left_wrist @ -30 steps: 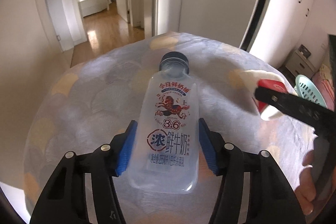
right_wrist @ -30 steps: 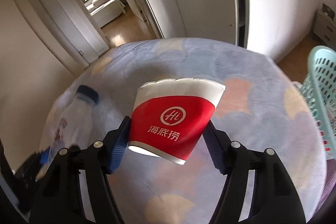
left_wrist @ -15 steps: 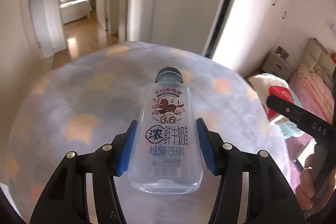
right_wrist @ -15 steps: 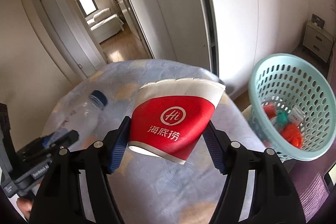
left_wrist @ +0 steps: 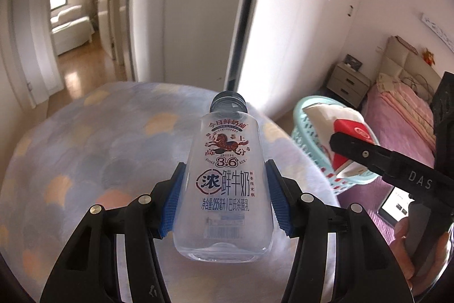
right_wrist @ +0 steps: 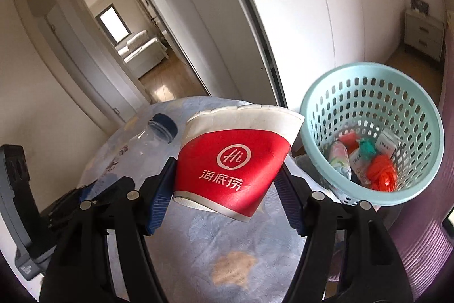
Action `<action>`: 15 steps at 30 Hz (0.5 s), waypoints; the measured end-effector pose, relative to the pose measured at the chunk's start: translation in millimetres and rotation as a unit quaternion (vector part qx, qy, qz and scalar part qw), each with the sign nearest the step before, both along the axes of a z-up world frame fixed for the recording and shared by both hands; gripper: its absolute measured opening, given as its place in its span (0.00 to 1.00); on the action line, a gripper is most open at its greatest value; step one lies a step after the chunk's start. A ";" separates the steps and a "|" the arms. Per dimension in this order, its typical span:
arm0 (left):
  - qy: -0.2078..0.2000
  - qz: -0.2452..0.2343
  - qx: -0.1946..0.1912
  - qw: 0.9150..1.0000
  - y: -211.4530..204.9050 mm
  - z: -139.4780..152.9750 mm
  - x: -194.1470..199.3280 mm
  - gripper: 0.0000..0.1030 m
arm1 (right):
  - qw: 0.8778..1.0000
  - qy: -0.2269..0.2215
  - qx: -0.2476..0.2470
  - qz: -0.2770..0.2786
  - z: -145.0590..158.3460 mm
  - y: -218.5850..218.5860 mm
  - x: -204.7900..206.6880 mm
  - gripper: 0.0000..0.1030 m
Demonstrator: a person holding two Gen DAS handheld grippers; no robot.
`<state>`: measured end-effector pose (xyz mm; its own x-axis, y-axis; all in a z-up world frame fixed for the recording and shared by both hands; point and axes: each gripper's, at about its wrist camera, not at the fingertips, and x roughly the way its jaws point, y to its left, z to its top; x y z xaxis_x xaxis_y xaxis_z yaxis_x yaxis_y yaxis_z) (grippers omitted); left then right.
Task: Collect trash
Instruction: 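Carry bottle and cup over the teal basket and open both tools to drop them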
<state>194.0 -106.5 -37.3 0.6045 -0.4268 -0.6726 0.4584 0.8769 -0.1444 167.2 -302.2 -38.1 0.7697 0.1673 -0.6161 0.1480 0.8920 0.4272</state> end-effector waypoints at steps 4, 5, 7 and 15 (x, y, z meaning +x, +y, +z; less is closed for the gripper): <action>-0.009 -0.019 0.000 1.000 -22.1 6.3 -0.9 0.52 | 1.000 -0.011 0.005 -0.020 4.8 -21.7 -10.0 0.62; -0.013 -0.024 -0.001 1.000 -28.4 8.7 -1.3 0.52 | 1.000 -0.015 0.005 -0.025 6.5 -27.1 -12.7 0.62; -0.017 -0.033 -0.006 0.999 -37.9 12.7 -0.9 0.52 | 0.999 -0.021 0.002 -0.037 9.6 -37.6 -16.8 0.62; -0.023 -0.088 -0.013 0.996 -106.9 21.9 1.4 0.52 | 0.994 -0.042 -0.015 -0.104 18.2 -92.1 -38.3 0.62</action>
